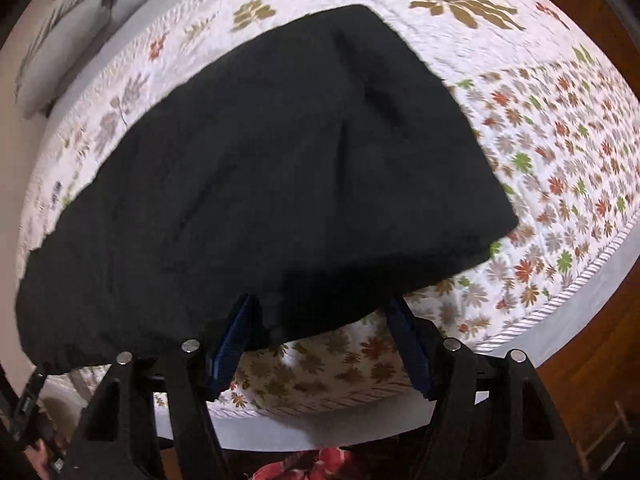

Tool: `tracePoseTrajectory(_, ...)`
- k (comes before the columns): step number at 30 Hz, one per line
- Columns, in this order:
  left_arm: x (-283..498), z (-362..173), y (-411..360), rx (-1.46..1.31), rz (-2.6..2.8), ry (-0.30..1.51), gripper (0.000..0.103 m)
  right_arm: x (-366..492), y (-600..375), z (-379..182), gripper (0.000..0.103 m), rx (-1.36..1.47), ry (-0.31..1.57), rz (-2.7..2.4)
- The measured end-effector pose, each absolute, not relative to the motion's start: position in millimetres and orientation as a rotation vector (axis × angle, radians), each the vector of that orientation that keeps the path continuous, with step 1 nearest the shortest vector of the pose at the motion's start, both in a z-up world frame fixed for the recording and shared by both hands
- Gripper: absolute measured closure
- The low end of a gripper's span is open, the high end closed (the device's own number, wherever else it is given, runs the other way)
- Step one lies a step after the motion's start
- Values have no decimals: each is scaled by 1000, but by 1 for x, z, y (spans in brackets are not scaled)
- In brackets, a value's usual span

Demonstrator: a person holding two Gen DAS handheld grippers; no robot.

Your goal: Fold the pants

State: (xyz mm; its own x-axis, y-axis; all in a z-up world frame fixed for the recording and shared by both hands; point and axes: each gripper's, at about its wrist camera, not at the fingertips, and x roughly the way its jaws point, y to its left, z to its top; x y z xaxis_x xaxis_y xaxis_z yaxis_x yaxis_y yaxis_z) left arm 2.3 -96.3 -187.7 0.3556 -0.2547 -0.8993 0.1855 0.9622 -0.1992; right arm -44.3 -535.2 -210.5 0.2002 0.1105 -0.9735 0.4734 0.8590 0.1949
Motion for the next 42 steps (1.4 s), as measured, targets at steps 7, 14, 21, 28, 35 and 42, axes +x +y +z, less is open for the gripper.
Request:
tracePoseTrajectory(7, 4, -196, -121, -19, -266, 1169, 12, -19, -524, -223, 31, 512, 1384, -281)
tracePoseTrajectory(14, 9, -203, -125, -6, -243, 1187, 10, -17, -521, -214, 75, 426, 1332, -273)
tracePoseTrajectory(21, 10, -206, -132, 22, -231, 1203, 7, -10, -515, -211, 86, 413, 1313, -268)
tracePoseTrajectory(28, 8, -212, -135, 49, -238, 1210, 5, -12, -539, -229, 66, 580, 1333, -259)
tracePoseTrajectory(35, 11, -214, -130, 55, -255, 1216, 4, -15, -550, -224, 89, 602, 1278, -224)
tracePoseTrajectory(42, 20, -219, -140, 34, -252, 1210, 3, -6, -570, -192, 94, 578, 1230, -156)
